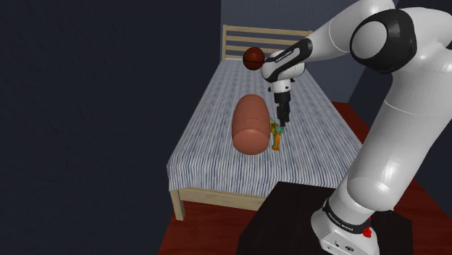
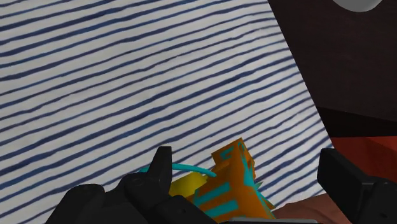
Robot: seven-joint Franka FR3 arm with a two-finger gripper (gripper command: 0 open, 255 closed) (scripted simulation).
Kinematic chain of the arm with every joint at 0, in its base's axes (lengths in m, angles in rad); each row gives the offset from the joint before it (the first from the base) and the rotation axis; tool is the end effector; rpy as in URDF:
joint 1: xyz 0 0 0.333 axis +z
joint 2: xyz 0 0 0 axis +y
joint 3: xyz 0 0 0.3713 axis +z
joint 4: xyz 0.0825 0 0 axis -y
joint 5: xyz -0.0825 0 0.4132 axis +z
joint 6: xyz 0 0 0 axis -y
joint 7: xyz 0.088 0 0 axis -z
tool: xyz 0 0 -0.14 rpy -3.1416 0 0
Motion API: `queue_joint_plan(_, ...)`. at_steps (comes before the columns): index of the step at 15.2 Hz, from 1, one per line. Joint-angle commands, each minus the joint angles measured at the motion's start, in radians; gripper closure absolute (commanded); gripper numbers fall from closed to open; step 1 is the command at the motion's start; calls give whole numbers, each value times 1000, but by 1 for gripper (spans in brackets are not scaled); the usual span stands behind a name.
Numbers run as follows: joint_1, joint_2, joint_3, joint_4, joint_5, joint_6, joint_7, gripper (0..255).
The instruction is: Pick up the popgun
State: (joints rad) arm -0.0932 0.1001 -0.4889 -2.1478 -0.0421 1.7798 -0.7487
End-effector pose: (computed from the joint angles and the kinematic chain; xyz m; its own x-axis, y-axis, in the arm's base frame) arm 0.4226 -0.2824 0.3412 0.9021 0.2094 -0.3774 0.1224 -0.9627 -0.2415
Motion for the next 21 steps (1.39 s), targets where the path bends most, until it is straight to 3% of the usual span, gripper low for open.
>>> queue_joint_plan(1,0,1,0,-2,0,4,0,255)
queue_joint_plan(10,0,1,0,-2,1,3,0,255)
queue_joint_plan(21,7,-75,1,73,-28,-140,17,255)
